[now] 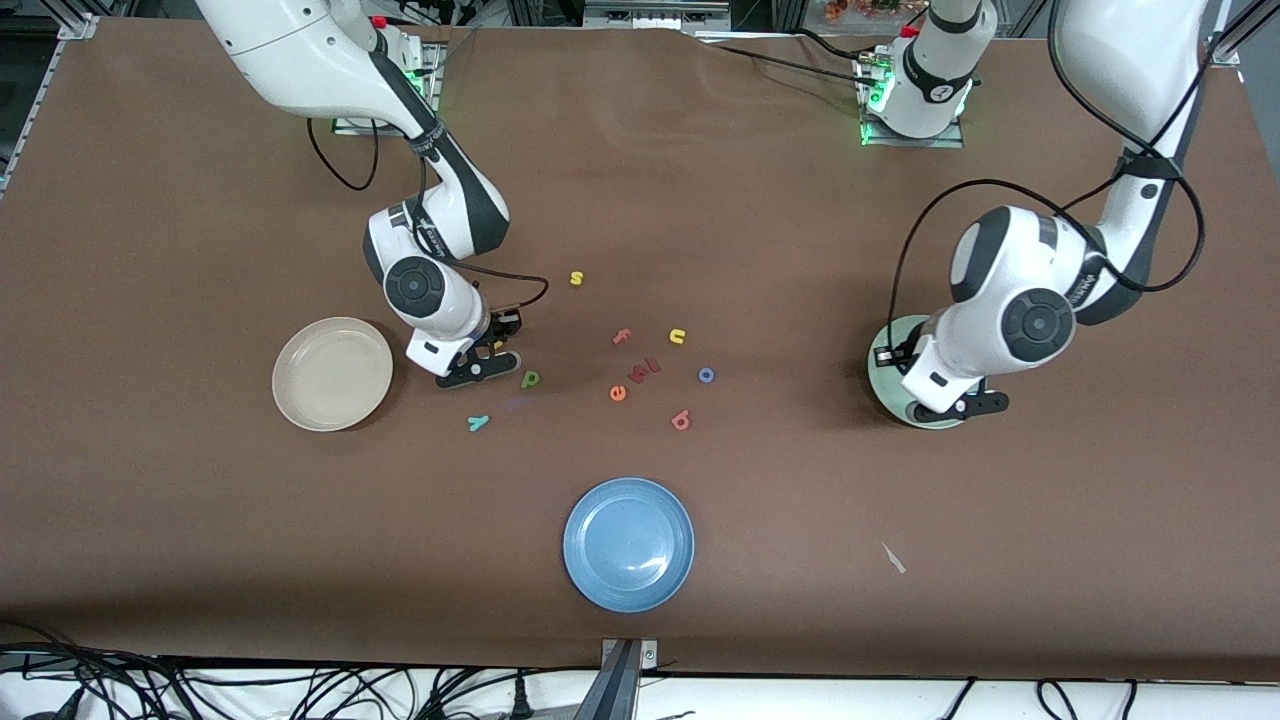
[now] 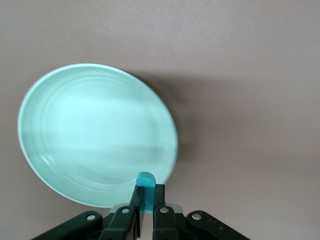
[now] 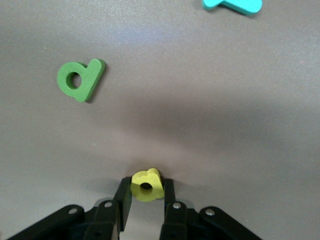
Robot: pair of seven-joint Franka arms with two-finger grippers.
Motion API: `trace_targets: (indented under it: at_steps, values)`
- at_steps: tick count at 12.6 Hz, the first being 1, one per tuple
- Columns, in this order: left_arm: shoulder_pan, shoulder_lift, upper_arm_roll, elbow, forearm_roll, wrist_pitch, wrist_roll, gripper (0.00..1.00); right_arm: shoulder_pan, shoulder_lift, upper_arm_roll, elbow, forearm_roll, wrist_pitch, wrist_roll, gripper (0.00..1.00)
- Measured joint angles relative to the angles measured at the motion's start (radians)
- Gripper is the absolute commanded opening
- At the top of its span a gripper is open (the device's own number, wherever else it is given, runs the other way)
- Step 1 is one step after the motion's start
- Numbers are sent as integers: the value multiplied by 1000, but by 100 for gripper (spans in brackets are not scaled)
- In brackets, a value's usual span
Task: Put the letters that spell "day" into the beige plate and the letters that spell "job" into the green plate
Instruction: 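Move both grippers over the plates, teal 1 to green, yellow a to white, then open both grippers to drop the letters onto the green and white plates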
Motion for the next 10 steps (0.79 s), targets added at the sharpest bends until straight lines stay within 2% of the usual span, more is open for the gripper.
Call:
trace_targets:
  at_steps: [3,7,10]
  values:
    - [26,0,26,-59,0,5,190,0,-1,-15,-31,27,0,-58,0,17]
    - [25,5,29,-169,0,136,215,0,-4,-83,-112,43,0,-121,-1,17]
    - [27,18,33,-229,0,226,216,0,-7,-93,-211,42,-1,-125,-40,17]
